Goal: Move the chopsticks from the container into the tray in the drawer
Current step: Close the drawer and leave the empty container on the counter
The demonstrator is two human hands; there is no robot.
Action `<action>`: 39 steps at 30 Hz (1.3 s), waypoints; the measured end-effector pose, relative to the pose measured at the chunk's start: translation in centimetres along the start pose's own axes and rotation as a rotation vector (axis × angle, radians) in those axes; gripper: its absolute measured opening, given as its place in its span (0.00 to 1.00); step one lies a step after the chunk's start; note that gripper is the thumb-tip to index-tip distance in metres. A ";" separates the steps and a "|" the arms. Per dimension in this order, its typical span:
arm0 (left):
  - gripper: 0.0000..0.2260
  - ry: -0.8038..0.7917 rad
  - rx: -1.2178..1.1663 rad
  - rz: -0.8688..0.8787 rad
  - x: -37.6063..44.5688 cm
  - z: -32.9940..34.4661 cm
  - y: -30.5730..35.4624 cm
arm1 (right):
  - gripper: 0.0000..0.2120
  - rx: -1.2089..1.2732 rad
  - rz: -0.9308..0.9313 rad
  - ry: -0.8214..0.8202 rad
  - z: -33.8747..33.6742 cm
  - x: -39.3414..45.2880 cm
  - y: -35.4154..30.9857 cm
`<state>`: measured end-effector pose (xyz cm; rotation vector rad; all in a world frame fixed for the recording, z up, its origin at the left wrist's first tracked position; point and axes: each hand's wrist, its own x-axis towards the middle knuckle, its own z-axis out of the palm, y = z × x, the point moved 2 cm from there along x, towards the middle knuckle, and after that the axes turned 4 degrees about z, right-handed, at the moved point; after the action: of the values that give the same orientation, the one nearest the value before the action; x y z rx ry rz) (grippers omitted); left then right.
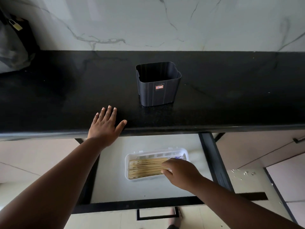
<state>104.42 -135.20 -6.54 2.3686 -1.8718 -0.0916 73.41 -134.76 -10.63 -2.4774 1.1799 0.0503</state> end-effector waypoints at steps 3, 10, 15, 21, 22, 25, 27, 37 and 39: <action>0.38 -0.020 0.015 0.031 -2.4 0.1 0.4 | 0.17 0.026 0.041 0.045 -0.1 -2.2 -0.3; 0.44 -0.219 -0.096 0.018 -12.0 2.3 3.4 | 0.29 0.028 -0.002 0.143 0.0 -6.7 -0.9; 0.43 -0.161 -0.105 -0.031 -18.2 3.9 5.5 | 0.27 -0.270 -0.178 0.243 0.4 -9.1 -1.3; 0.34 0.045 0.050 0.177 -22.9 3.4 7.9 | 0.26 -0.354 -0.318 0.409 3.1 -14.1 1.0; 0.33 0.065 0.056 0.190 -23.3 3.5 8.0 | 0.27 -0.368 -0.310 0.403 3.7 -15.2 1.5; 0.33 0.106 0.071 0.193 -24.3 3.9 8.1 | 0.26 -0.383 -0.252 0.409 4.1 -17.4 2.4; 0.33 0.115 0.080 0.199 -25.1 4.3 8.3 | 0.27 -0.401 -0.227 0.371 3.7 -18.1 2.3; 0.36 0.084 0.152 0.215 -26.5 5.6 8.4 | 0.42 -0.412 -0.171 0.172 2.5 -18.2 1.4; 0.37 0.070 0.159 0.219 -25.8 5.6 8.2 | 0.44 -0.410 -0.154 0.147 2.4 -17.7 1.3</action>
<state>89.84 -112.31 -11.75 2.2093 -2.1627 0.1636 61.35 -121.53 -9.74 -2.9694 1.1224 0.0752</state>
